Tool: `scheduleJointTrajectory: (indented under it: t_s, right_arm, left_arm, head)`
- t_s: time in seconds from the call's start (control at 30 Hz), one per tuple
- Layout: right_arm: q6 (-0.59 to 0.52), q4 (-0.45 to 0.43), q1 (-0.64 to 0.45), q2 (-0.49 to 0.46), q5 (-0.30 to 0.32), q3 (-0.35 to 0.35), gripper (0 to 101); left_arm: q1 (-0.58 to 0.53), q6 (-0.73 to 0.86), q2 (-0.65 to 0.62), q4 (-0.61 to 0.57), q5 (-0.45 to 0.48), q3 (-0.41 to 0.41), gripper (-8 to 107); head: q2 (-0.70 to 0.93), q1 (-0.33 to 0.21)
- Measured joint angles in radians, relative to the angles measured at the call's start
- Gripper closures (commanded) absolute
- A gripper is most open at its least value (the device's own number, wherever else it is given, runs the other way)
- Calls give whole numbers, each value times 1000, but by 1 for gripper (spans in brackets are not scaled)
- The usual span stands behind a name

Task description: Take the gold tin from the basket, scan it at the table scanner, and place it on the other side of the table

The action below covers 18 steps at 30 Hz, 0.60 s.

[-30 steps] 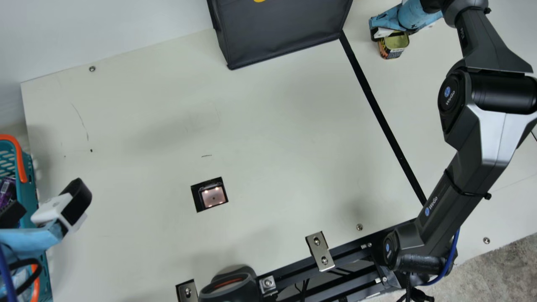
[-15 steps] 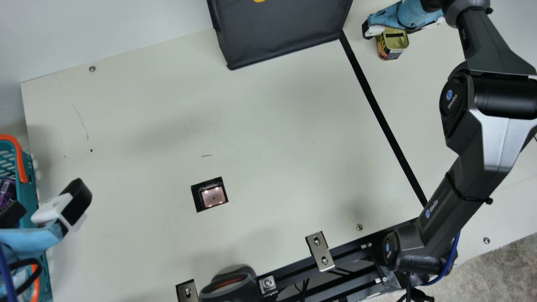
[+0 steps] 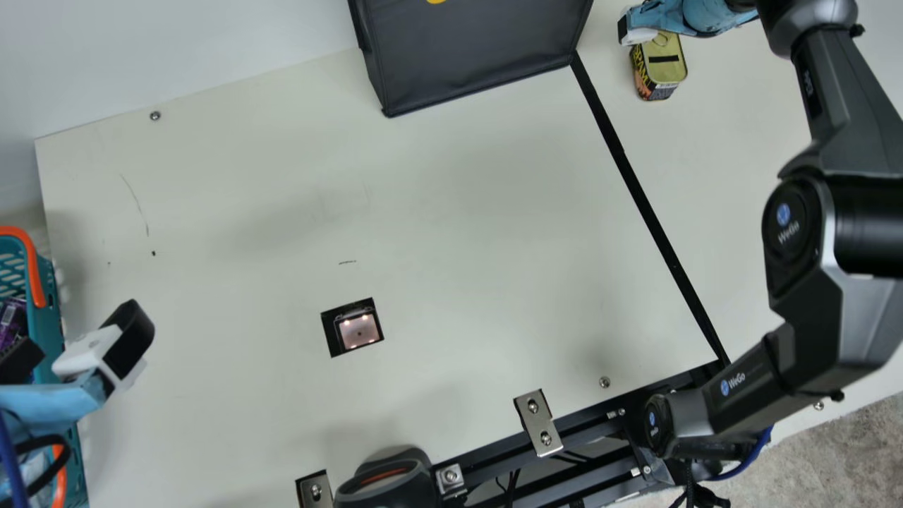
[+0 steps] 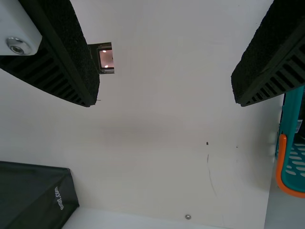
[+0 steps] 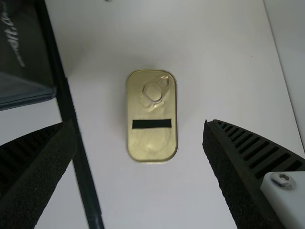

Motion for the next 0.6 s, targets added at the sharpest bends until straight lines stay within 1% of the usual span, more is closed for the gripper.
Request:
scheduleJointTrajectory:
  t_s: [0.13, 0.3, 0.47, 0.6]
  right_arm:
    - [70, -25, 30, -121, -10, 98, 6]
    - [152, -42, 75, -305, -18, 247, 6]
    - [191, -8, 121, -488, 1, 389, 6]
    - [172, 48, 152, -649, 31, 495, 6]
  left_arm:
    - [0, 0, 0, 0, 0, 0, 9]
    - [0, 0, 0, 0, 0, 0, 9]
    - [0, 0, 0, 0, 0, 0, 9]
    - [0, 0, 0, 0, 0, 0, 9]
  head:
    - [0, 0]
    - [0, 0]
    - [0, 0]
    - [0, 0]
